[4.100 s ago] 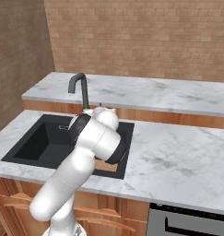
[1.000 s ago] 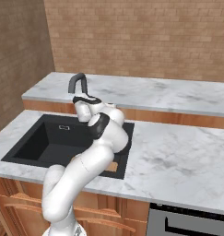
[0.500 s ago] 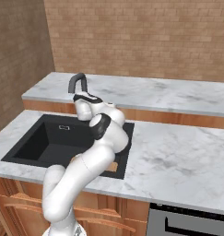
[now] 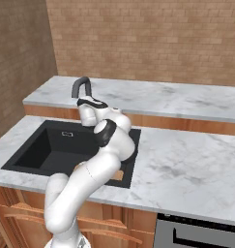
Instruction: Turn on the sink faucet with hot water and rinse the cutting board for ten seconds, then turn off the faucet. Push the cutting board to reach the water if necessary.
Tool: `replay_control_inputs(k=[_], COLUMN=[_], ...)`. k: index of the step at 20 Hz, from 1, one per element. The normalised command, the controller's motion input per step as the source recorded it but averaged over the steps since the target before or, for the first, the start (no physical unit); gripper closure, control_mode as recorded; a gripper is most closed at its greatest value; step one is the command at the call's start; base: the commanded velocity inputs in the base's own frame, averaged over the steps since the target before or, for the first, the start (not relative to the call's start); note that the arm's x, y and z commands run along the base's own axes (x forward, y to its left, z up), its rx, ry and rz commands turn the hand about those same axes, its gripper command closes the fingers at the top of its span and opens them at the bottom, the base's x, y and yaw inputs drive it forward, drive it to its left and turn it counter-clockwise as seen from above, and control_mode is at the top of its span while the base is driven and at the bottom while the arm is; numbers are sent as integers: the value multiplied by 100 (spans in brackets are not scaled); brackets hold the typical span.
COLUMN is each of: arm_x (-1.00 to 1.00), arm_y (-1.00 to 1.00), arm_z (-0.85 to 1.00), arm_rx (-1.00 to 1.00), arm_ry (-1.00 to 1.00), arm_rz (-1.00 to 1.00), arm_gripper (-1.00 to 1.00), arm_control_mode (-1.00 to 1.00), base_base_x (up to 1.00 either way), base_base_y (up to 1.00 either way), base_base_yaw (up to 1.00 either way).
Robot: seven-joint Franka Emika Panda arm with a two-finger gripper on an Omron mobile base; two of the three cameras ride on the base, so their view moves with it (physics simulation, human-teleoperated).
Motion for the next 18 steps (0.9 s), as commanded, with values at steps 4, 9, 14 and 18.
replay_control_inputs(k=[4,9,14,18], arm_x=[0,0,0,0], arm_y=[-6,-7,-2,0], arm_z=[0,0,0,0], arm_rx=[0,0,0,0], arm_ry=[0,0,0,0], arm_rz=[0,0,0,0], arm_gripper=[-100,-100,-100,-100], arm_control_mode=[-100,-100,-100,-100], base_base_x=[0,0,0,0], base_base_y=[0,0,0,0], base_base_yaw=[0,0,0,0])
